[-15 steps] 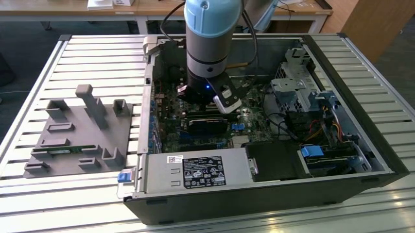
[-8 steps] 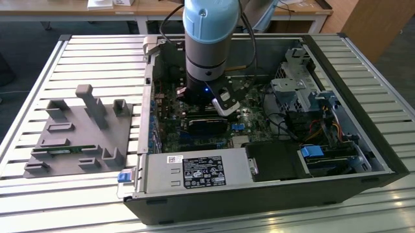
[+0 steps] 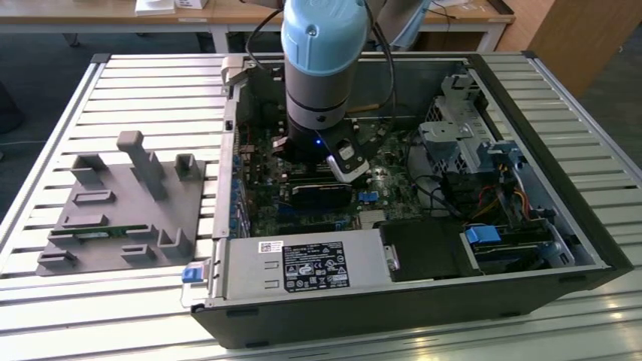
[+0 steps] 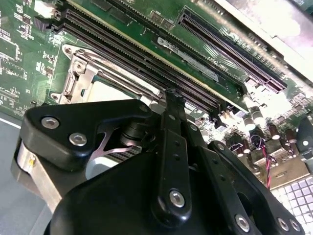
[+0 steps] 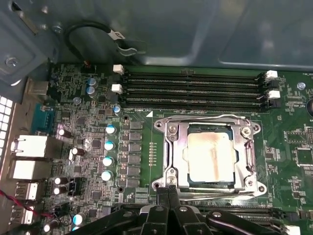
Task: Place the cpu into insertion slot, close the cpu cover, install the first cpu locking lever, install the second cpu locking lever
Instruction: 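Install the second cpu locking lever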
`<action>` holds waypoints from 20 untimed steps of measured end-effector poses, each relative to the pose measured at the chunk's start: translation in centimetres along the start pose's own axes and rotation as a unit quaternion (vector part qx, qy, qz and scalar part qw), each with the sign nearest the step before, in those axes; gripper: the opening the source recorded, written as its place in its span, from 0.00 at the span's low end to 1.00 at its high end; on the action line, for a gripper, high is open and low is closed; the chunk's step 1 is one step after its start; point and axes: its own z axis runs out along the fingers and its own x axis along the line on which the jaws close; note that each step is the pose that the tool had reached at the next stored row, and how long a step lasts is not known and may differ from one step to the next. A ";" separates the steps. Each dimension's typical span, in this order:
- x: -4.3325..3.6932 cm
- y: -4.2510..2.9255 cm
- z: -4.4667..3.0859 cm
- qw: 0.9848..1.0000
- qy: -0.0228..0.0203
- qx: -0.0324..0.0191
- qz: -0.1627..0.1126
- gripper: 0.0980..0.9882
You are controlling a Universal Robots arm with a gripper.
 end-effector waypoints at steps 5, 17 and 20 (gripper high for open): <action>0.25 -0.21 0.20 1.000 -0.002 -0.011 0.000 0.01; 0.44 -0.52 0.69 1.000 -0.004 -0.029 -0.001 0.01; 0.55 -0.53 0.71 0.999 -0.004 -0.035 -0.001 0.01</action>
